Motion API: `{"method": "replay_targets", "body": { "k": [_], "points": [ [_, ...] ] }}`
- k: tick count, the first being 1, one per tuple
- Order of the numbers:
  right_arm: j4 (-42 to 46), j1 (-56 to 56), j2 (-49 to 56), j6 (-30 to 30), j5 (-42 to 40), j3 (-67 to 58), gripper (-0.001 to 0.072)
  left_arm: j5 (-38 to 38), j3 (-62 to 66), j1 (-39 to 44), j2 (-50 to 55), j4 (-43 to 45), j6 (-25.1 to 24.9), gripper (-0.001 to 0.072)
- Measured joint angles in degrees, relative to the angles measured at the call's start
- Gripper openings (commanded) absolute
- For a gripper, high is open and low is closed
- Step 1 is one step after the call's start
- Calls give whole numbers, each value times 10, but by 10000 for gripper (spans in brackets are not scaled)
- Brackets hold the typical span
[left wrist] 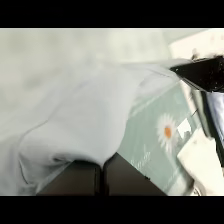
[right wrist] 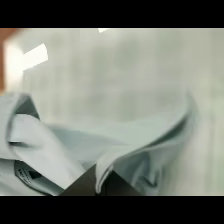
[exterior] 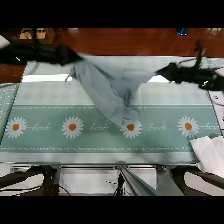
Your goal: Fold the shirts.
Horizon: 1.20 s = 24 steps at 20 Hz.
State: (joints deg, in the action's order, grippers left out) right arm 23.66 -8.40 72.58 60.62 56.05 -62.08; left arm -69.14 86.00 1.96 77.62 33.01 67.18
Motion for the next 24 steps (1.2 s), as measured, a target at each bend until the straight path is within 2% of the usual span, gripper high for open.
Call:
{"method": "replay_targets", "body": {
  "k": [5, 9, 13, 19, 21, 24],
  "points": [
    [-5, -17, -143, 14, 7, -166, 23, -29, 255, -1, -59, -1, 22, 19],
    [24, -21, -224, 56, -11, -285, 23, -41, 334, 10, -132, -4, 43, 19],
    [101, -22, -274, 133, 33, -349, 23, -76, 330, 15, -220, 1, 89, 19],
    [254, -22, -293, 230, 240, -375, 23, -201, 271, 16, -299, 56, 225, 19],
    [293, -22, -265, 237, 306, -377, 23, -225, 211, 16, -306, 74, 244, 19],
    [336, -14, -196, 236, 376, -378, 23, -222, 80, 17, -305, 81, 232, 19]
  ]
}}
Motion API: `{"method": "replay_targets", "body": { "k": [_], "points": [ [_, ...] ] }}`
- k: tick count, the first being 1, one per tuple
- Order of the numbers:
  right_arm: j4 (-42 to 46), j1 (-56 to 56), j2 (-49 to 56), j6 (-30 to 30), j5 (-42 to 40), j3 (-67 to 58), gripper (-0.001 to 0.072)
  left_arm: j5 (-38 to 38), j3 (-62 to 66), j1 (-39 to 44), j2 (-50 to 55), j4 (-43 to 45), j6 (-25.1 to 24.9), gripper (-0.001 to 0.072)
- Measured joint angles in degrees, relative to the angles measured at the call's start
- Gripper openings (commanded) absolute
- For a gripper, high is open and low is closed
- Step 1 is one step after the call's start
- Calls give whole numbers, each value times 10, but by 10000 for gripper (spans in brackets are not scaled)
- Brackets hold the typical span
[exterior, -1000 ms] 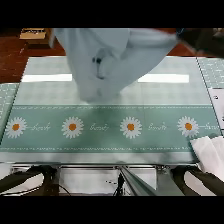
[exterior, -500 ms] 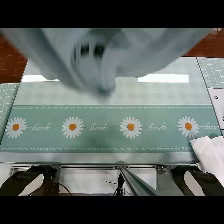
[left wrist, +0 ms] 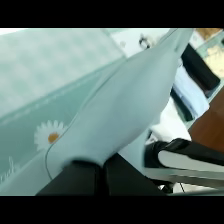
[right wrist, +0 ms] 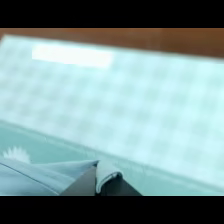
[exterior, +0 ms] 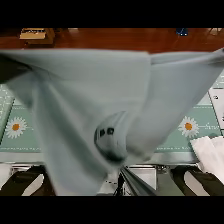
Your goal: Fold the shirts.
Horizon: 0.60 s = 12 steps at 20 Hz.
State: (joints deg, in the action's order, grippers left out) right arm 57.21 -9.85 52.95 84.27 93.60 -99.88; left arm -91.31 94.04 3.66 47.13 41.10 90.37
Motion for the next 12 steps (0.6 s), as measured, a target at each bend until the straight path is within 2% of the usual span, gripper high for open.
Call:
{"method": "replay_targets", "body": {
  "k": [5, 8, 12],
  "points": [
    [51, 73, 168, -14, 18, -1, 24, 126, -241, 17, 40, 6, -63, 20],
    [58, 113, 265, -32, -47, 0, 24, 221, -314, 21, 104, 4, -120, 20],
    [62, 130, 351, -40, -176, -1, 24, 331, -320, 1, 197, 0, -160, 20]
  ]
}}
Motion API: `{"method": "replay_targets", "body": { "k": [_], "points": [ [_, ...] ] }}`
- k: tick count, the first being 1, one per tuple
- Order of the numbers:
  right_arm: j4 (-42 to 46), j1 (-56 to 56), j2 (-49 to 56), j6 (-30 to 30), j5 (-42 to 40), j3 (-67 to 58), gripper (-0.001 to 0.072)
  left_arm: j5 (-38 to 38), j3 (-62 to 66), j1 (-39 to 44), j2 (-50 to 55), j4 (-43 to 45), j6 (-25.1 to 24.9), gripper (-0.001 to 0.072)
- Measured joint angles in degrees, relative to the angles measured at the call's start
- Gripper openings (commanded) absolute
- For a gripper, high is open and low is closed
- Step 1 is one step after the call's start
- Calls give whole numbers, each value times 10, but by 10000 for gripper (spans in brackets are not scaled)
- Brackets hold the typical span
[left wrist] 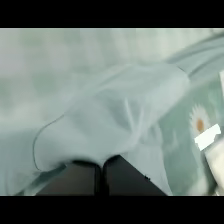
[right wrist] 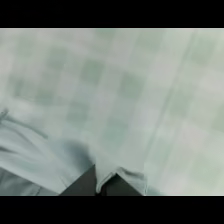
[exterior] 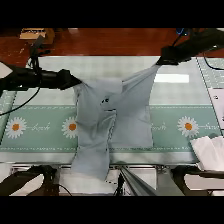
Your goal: Fold the shirts.
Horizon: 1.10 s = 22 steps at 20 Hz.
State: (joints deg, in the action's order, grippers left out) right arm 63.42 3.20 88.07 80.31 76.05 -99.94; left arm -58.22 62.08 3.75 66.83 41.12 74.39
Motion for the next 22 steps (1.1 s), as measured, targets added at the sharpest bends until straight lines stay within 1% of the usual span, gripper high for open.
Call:
{"method": "replay_targets", "body": {
  "k": [4, 5, 7, 9, 10, 11, 12, 13, 14, 16, 17, 18, 20, 22],
  "points": [
    [0, 3, 37, 3, -119, 0, 24, 107, 49, -15, 73, -7, -14, 20],
    [0, 3, 43, 4, -145, 0, 24, 124, 62, -16, 91, -11, -15, 20],
    [0, 4, 53, 7, -183, 0, 24, 143, 79, -14, 122, -18, -16, 20],
    [1, 5, 62, 9, -202, 0, 24, 150, 89, -11, 154, -22, -18, 22],
    [4, 5, 66, 10, -206, 0, 24, 148, 92, -10, 168, -24, -18, 60],
    [6, 5, 70, 10, -207, 0, 24, 141, 94, -10, 180, -25, -18, 192],
    [11, 5, 72, 10, -209, 0, 24, 127, 96, -11, 189, -24, -20, 361],
    [13, 5, 73, 10, -209, 0, 24, 110, 98, -16, 196, -24, -19, 507],
    [14, 5, 73, 11, -208, 0, 24, 85, 103, -22, 200, -25, -19, 514],
    [16, 5, 70, 11, -206, 0, 24, 23, 124, -49, 201, -22, -17, 502],
    [17, 5, 66, 11, -205, 0, 24, -16, 141, -68, 199, -13, -8, 499],
    [18, 5, 63, 11, -205, 0, 24, -58, 158, -87, 194, 0, 3, 473],
    [24, 5, 57, 11, -200, 0, 24, -154, 187, -120, 174, 47, 27, 471],
    [28, 5, 54, 11, -193, 0, 24, -235, 198, -132, 143, 101, 46, 472]
  ]
}}
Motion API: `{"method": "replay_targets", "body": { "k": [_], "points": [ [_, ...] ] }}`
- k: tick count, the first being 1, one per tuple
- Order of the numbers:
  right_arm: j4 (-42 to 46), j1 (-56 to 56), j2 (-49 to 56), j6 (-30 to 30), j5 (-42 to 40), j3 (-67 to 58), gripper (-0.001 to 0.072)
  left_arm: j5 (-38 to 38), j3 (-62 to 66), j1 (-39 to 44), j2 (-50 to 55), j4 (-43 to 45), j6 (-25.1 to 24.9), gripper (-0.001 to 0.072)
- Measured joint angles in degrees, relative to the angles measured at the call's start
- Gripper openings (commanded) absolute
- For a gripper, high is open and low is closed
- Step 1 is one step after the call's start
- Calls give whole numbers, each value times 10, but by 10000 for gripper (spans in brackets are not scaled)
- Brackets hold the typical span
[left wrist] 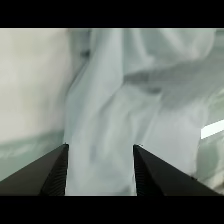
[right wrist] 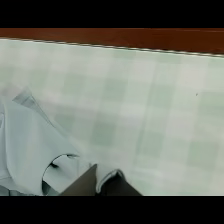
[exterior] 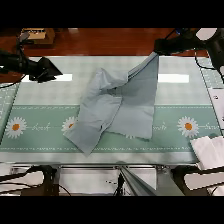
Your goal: Fold the shirts.
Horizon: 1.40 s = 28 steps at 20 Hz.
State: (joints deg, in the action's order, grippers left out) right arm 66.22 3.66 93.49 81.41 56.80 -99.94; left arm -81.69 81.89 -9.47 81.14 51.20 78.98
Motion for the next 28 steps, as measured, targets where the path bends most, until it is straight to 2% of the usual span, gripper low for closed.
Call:
{"method": "replay_targets", "body": {
  "k": [3, 6, 11, 15, 18, 22, 23, 24, 25, 26, 27, 28],
  "points": [
    [4, 0, -2, 0, 12, 0, 24, -83, -19, 31, -50, 47, 19, 476],
    [6, 0, -3, -1, 23, 0, 24, -104, -67, 106, -77, 84, 26, 604],
    [13, 0, -3, -4, 45, 0, 24, -32, -175, 273, -87, 132, 57, 614],
    [24, 0, -3, -6, 57, 0, 24, 69, -220, 398, -63, 180, 97, 615],
    [28, 0, -3, -6, 65, 0, 24, 124, -231, 461, -22, 198, 113, 616],
    [31, 0, -3, -7, 73, 0, 24, 147, -236, 501, 23, 206, 128, 614],
    [33, 0, -3, -7, 73, 0, 24, 149, -236, 506, 29, 207, 130, 592],
    [33, 0, -3, -7, 74, 0, 24, 154, -236, 509, 33, 207, 133, 483],
    [33, 0, -3, -7, 74, 0, 24, 158, -236, 511, 36, 209, 134, 292],
    [34, 0, -3, -7, 75, 0, 24, 158, -236, 513, 39, 210, 137, 167],
    [34, 0, -3, -7, 76, 0, 24, 160, -236, 514, 41, 211, 138, 63],
    [34, 0, -3, -7, 77, 0, 24, 165, -236, 515, 42, 213, 140, 20]
  ]
}}
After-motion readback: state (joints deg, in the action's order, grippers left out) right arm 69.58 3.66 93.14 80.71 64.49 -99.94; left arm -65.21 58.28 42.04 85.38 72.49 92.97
